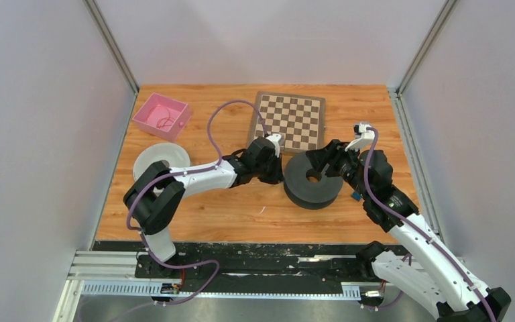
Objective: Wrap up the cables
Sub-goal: Move the cable reel to the center of the board.
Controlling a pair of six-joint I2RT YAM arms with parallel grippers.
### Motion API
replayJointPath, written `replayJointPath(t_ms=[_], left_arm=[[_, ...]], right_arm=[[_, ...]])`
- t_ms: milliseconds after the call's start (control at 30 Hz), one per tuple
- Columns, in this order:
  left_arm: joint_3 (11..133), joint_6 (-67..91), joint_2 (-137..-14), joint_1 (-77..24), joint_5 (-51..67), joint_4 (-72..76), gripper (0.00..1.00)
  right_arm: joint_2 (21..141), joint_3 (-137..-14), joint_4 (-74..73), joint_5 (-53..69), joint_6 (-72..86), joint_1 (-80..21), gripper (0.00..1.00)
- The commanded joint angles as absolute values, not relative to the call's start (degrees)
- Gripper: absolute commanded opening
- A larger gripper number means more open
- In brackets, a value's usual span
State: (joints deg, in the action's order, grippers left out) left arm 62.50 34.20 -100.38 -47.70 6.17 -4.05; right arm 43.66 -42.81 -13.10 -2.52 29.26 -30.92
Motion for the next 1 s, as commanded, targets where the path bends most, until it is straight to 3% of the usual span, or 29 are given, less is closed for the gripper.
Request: replayJointPath(t_ms=[0,267,533,633,967], left_arm=[[62.71,34.39,-95.94,-48.2,2.17,-0.35,0.16],[60.08,23.89,-78.46,-43.34,-27.36,-18.36,0.28],[55.52,23.93,-64.21,-22.04,-25.45,-24.29,0.35],[52.21,23.55,-59.64,-17.54,-28.73,-23.84,0.47],[36.97,27.15,-34.5,-7.75,-33.46,-17.49,0.6]], right_arm=[[42.53,-42.74,-12.62,-2.57,29.11,-30.76,0.55],[45.22,-41.92,-10.39,4.07,28.97,-30.76,0.54],[60.7,-42.73,4.06,8.47,35.54,-38.33,0.53],[71.01,-46.51,9.02,8.15,36.4,-43.87,0.53],[106.66,-66.21,26.71,15.9,42.55,-51.66,0.58]])
